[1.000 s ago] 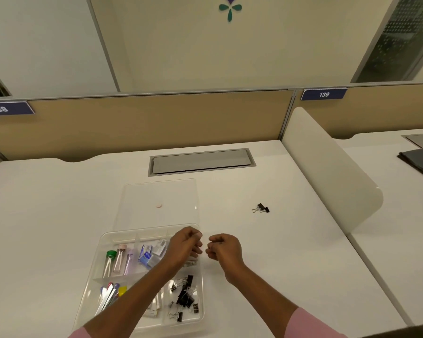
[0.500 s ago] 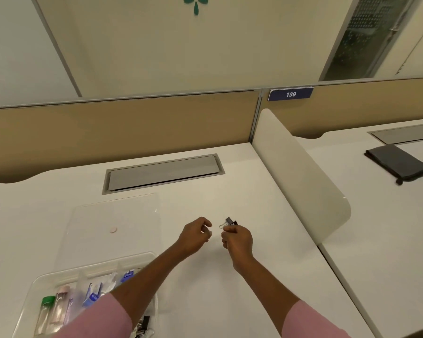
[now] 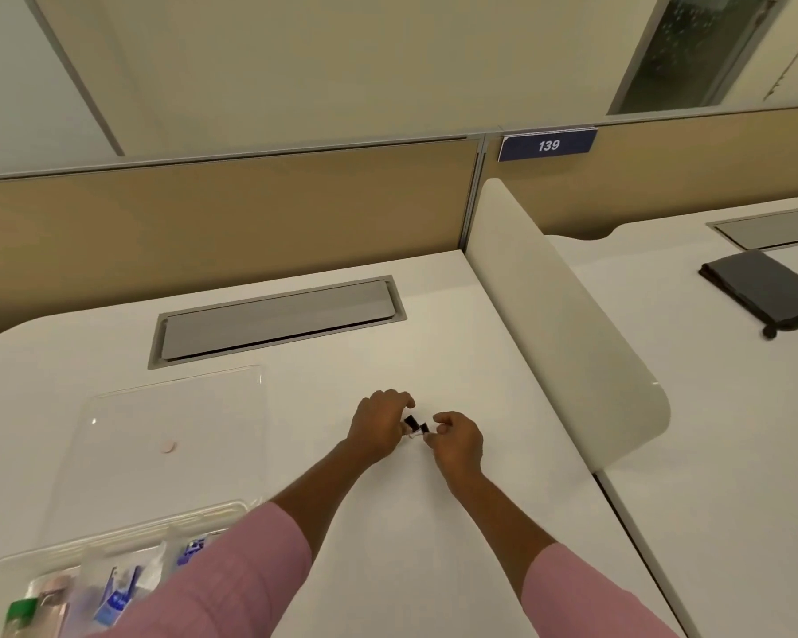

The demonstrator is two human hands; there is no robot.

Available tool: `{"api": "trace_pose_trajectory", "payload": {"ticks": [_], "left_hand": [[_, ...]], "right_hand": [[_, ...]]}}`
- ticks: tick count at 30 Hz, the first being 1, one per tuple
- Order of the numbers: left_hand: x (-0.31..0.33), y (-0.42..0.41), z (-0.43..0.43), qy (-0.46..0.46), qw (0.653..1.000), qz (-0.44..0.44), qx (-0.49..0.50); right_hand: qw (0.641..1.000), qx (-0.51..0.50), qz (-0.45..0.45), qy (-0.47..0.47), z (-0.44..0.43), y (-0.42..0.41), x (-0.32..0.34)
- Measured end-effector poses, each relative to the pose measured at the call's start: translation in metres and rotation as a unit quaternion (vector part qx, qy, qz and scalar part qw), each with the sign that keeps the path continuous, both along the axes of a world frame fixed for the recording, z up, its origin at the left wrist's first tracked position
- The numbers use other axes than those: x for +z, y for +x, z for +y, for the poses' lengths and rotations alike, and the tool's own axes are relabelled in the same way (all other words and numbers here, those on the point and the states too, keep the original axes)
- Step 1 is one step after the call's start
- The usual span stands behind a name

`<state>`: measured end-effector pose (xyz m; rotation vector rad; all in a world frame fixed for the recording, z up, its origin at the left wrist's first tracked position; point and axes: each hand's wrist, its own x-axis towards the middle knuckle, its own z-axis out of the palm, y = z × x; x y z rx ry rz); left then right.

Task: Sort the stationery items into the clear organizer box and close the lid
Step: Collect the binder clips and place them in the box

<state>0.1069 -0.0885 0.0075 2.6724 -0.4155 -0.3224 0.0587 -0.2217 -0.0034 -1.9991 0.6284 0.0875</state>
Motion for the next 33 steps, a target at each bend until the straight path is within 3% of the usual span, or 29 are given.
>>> {"api": "trace_pose_trajectory", "payload": {"ticks": [9, 17, 22, 25, 29, 33], "left_hand": [[-0.013, 0.014, -0.012, 0.141, 0.974, -0.109, -0.138], [-0.016, 0.008, -0.006, 0.105, 0.984, -0.099, -0.109], [-0.01, -0.01, 0.016, 0.056, 0.994, -0.08, -0.047], [-0.002, -0.03, 0.039, -0.039, 0.997, -0.06, 0.021], [0.013, -0.065, 0.074, -0.163, 0.979, -0.057, 0.105], [0.029, -0.108, 0.108, -0.206, 0.963, -0.059, 0.162]], "right_hand": [[0.977, 0.146, -0.016, -0.154, -0.004, 0.012, -0.019], [0.955, 0.197, -0.034, -0.219, -0.003, 0.014, -0.024], [0.977, 0.156, -0.051, -0.134, 0.002, 0.009, -0.02], [0.99, 0.132, -0.048, -0.027, 0.012, 0.0, -0.009], [0.988, 0.123, -0.045, 0.081, 0.033, -0.027, 0.012], [0.979, 0.142, -0.05, 0.136, 0.062, -0.062, 0.03]]}}
